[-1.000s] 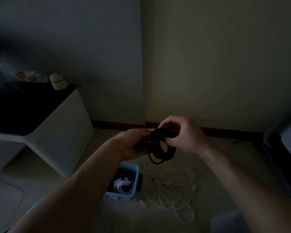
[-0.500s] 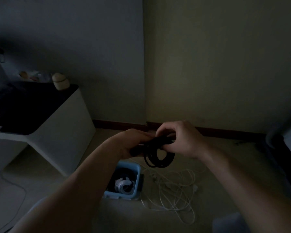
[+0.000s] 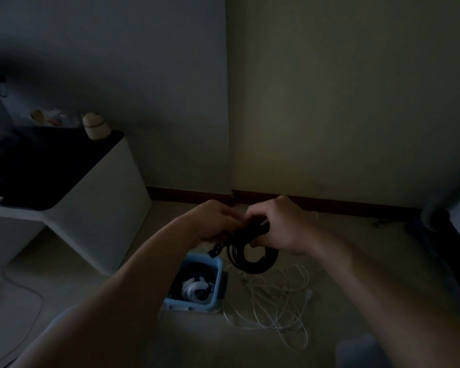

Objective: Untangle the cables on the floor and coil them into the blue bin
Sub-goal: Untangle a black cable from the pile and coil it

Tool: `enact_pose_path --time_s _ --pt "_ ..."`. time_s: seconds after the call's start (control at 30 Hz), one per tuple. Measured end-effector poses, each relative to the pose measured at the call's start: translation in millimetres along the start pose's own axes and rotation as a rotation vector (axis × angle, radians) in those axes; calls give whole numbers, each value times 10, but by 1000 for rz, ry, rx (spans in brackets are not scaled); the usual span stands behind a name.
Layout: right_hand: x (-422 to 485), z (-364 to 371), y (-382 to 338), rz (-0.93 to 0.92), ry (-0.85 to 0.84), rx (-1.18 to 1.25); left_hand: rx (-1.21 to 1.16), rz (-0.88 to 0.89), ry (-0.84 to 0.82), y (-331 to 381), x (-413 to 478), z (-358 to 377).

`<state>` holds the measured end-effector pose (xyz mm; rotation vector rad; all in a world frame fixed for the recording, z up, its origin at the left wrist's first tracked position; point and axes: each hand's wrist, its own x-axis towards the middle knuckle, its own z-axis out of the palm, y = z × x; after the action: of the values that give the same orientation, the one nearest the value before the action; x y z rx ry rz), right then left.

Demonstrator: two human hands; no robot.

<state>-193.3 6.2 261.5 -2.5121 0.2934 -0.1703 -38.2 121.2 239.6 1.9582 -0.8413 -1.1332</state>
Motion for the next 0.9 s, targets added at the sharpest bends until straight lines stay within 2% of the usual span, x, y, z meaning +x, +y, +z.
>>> enact_pose_path --time_s 0.27,0.57,0.9 --pt "42 55 39 8 50 6 -65 -22 106 -26 9 -27" --pt "53 73 93 42 76 10 -77 4 311 1 19 152" --pt "31 46 79 57 131 25 -145 78 366 44 -65 190"
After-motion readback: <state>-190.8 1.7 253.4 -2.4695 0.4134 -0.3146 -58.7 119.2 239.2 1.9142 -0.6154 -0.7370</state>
